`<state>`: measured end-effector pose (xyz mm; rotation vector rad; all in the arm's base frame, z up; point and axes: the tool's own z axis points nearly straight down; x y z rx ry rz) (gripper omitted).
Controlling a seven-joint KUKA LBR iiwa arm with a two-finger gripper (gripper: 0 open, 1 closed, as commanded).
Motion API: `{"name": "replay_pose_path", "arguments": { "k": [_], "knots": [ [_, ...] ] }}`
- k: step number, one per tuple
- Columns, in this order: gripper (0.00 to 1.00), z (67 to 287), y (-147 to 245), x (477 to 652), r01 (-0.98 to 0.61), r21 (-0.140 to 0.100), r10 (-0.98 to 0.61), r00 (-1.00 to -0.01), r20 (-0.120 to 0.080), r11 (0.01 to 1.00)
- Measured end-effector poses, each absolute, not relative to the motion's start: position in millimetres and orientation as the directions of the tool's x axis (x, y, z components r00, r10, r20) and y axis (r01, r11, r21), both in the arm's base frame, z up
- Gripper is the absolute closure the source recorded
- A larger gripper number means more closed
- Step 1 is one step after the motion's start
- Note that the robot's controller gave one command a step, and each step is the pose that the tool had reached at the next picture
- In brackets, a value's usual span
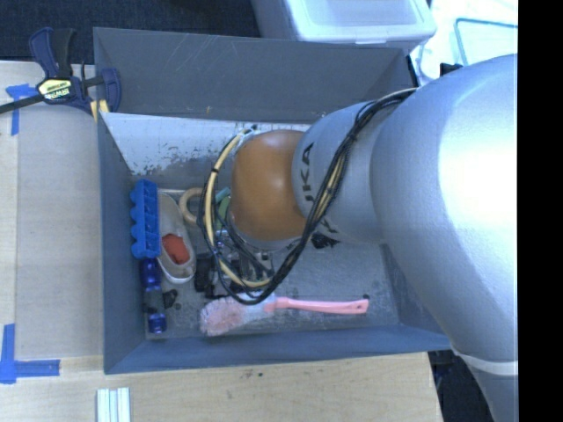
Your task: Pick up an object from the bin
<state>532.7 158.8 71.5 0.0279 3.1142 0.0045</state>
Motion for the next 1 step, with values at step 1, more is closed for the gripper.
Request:
{"name": "replay_pose_path", "arguments": {
  "k": [1],
  "knots": [
    [1.0,73.8,158.5,532.7,0.018,0.003,0.018,-0.999,-0.029,1.0]
  ]
}}
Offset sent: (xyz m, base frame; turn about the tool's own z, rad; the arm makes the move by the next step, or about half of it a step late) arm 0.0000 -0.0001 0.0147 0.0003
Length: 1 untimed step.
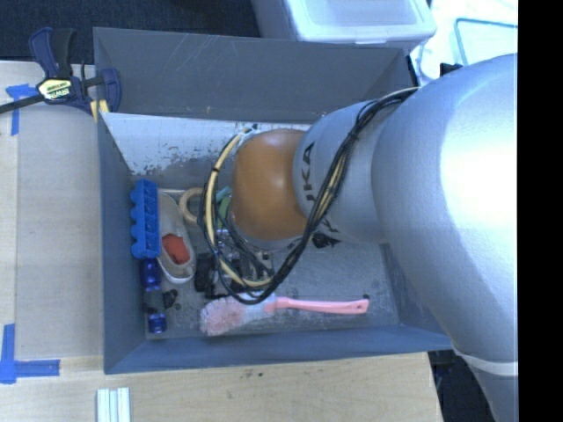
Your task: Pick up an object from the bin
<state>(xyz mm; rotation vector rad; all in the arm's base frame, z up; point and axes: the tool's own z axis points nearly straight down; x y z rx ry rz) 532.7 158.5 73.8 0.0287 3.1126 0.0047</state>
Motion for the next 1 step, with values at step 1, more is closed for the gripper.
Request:
{"name": "replay_pose_path", "arguments": {
  "k": [1],
  "knots": [
    [1.0,79.0,158.0,532.6,0.019,0.003,0.019,-0.999,-0.03,1.0]
  ]
}}
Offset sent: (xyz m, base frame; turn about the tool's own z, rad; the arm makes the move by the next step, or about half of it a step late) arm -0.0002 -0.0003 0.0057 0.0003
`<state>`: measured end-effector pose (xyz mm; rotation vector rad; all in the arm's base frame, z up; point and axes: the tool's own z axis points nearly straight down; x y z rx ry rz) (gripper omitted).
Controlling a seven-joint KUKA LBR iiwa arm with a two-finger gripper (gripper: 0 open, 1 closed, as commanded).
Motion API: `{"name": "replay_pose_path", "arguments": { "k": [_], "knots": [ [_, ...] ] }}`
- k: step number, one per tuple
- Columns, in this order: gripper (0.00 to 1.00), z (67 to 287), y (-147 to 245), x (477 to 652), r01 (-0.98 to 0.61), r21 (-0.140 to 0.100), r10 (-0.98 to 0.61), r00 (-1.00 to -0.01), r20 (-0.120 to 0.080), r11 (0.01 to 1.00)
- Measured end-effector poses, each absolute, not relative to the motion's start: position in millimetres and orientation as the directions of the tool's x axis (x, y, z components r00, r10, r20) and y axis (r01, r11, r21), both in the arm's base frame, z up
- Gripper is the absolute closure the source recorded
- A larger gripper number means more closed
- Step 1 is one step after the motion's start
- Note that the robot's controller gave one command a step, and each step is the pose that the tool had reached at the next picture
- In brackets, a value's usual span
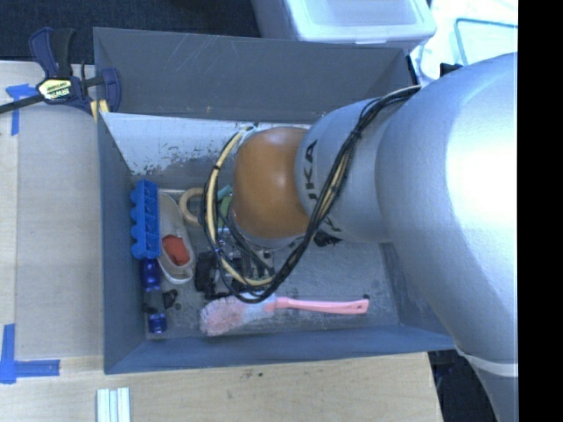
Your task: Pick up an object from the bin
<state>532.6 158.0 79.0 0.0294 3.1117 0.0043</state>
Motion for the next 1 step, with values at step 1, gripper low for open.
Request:
{"name": "replay_pose_path", "arguments": {
  "k": [1],
  "knots": [
    [1.0,86.1,157.8,532.8,0.019,0.003,0.019,-0.999,-0.031,1.0]
  ]
}}
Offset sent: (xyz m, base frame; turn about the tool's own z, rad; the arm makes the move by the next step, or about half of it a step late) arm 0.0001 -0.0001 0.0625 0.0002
